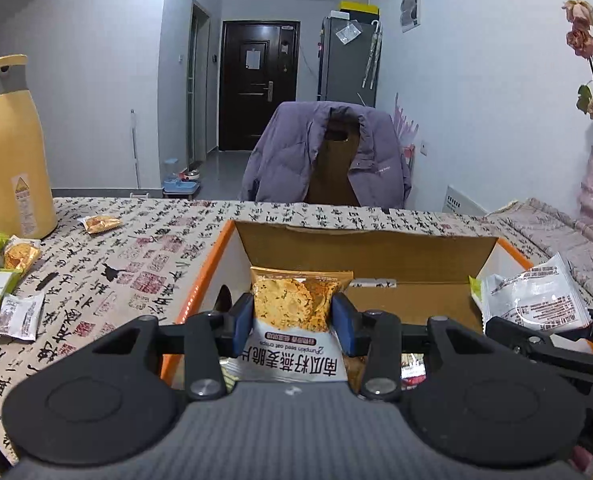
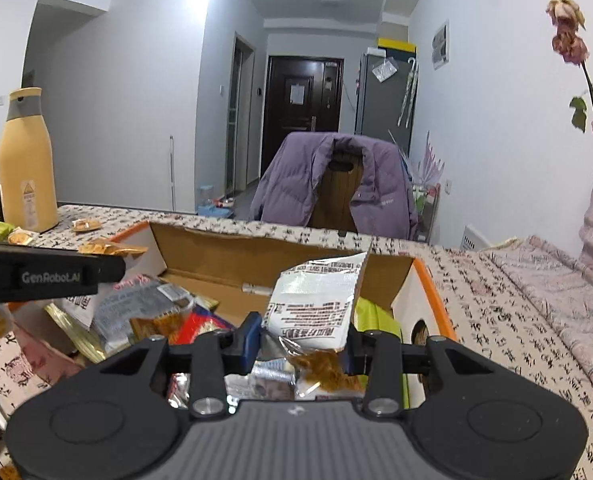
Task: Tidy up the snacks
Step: 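Carry the sachet and cracker pack into the box and open both grippers, then move both grippers back from the box to the snack pile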
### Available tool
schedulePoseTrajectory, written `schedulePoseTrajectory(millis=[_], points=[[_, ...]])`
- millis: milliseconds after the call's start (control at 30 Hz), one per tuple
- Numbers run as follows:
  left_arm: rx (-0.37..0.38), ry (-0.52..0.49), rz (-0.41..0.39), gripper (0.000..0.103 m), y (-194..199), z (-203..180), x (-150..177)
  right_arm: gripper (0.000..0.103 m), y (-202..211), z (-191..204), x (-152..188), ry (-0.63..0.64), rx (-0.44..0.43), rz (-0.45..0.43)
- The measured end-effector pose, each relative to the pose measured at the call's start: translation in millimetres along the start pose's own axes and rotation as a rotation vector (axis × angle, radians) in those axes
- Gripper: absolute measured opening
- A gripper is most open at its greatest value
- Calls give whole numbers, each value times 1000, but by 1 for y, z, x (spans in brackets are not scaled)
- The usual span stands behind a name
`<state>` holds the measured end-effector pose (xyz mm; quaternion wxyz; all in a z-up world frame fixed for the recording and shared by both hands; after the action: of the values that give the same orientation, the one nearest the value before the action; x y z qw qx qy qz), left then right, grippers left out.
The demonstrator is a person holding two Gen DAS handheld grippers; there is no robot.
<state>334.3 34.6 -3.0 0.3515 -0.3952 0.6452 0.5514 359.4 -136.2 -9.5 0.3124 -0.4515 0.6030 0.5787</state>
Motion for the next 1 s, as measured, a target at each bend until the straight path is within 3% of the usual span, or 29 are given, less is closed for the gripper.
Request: schedulePoseTrajectory(millis=[33, 67, 100, 133, 167, 233, 1000], points=[[3, 6, 3, 45, -1, 1, 1, 38, 0, -2, 0, -6, 1, 5], [3, 10, 0, 49, -1, 1, 2, 47, -1, -3, 1, -11, 3, 10], [7, 14, -6, 61, 0, 2, 3, 55, 0, -5, 2, -17, 6, 14], [12, 22, -18, 70, 2, 4, 3, 77, 1, -6, 2, -23, 8, 12], [15, 27, -30, 85, 4, 5, 3, 95, 2, -8, 3, -29, 12, 6], [6, 36, -58, 100, 9, 6, 2, 103, 6, -10, 3, -35, 34, -9], [21, 61, -87, 103, 27, -8, -10, 103, 21, -24, -12, -47, 89, -21]])
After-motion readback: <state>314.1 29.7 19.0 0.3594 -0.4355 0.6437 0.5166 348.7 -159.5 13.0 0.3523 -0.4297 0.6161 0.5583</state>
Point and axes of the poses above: each gripper's, at about its wrist camera, not at the fingertips, and y roughly against the way its jaws point, z to its left, x to its underside, the point moved 3 cm from there along -y, roughly the way its jaws point, and after that the axes turned 12 degrees about x, right-handed, at the moved point
